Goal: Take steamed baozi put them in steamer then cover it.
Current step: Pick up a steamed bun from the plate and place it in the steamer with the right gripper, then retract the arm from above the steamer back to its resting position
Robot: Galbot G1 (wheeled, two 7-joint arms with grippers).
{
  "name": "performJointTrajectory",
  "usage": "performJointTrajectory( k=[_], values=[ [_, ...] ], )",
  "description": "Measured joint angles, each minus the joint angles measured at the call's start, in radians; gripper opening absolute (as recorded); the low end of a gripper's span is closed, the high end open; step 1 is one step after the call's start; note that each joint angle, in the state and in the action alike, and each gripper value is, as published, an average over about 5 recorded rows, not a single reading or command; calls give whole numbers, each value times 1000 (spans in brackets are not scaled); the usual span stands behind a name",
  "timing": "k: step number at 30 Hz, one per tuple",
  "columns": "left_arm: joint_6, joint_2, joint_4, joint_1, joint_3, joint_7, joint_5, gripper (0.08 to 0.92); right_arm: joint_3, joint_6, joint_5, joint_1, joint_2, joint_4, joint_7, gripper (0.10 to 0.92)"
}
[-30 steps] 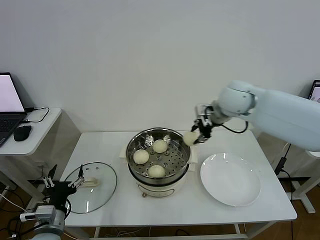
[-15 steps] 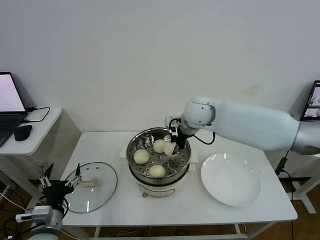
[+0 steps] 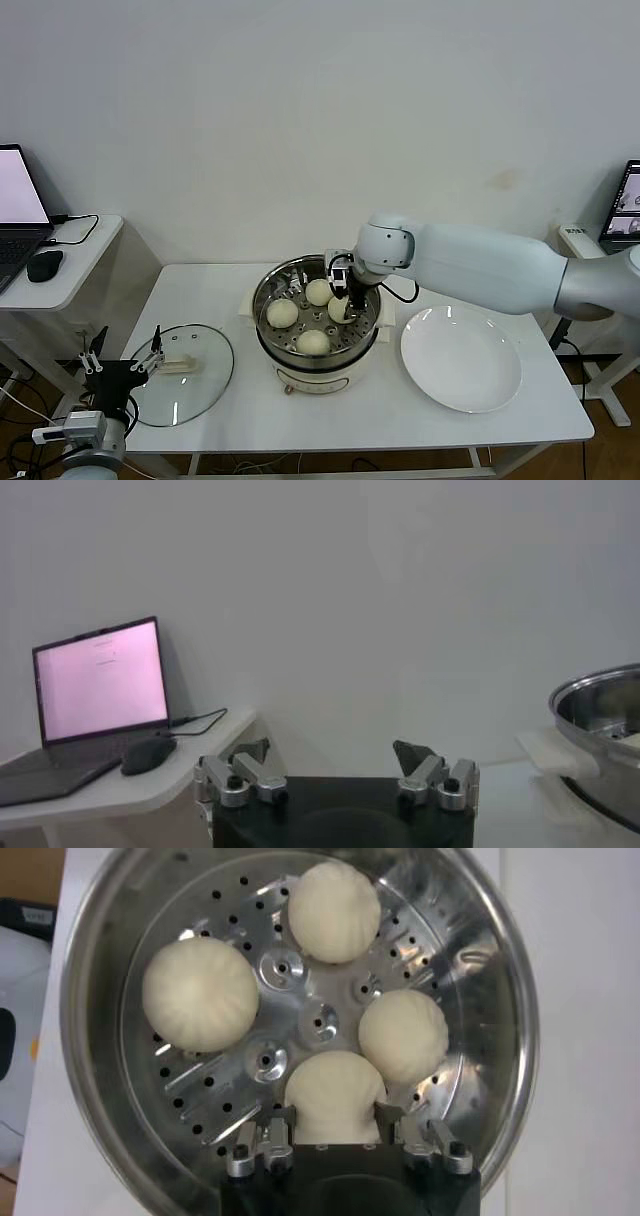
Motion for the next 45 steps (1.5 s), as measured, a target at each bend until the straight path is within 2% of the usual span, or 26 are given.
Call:
performJointTrajectory(
  k=[3,10,13,20,27,36,45],
  values=[
    [0,0,2,0,0,0,0,823,5,-3,-6,-1,-2,2,0,579],
    [0,0,5,-5,4,1,0,823,17,-7,-7,23,-26,33,-9,767],
    [1,2,7,-6,5,2,0,823,27,-8,-2,40,-48,56,-10,812],
    [1,6,13,-9,9,5,-1,823,88,-7,40,34,-133,139,63,823],
    [-12,12,25,-3,8,13,2,823,248,57,104,-121,-253,251,303,823],
    [-31,-2,35,13,9,25,14,823,653,280,69,-556,-337,354,561,823],
    [-74,-30,59,22,26,31,36,823,1142,548,-73,-1080,-267,426,649,823]
  ],
)
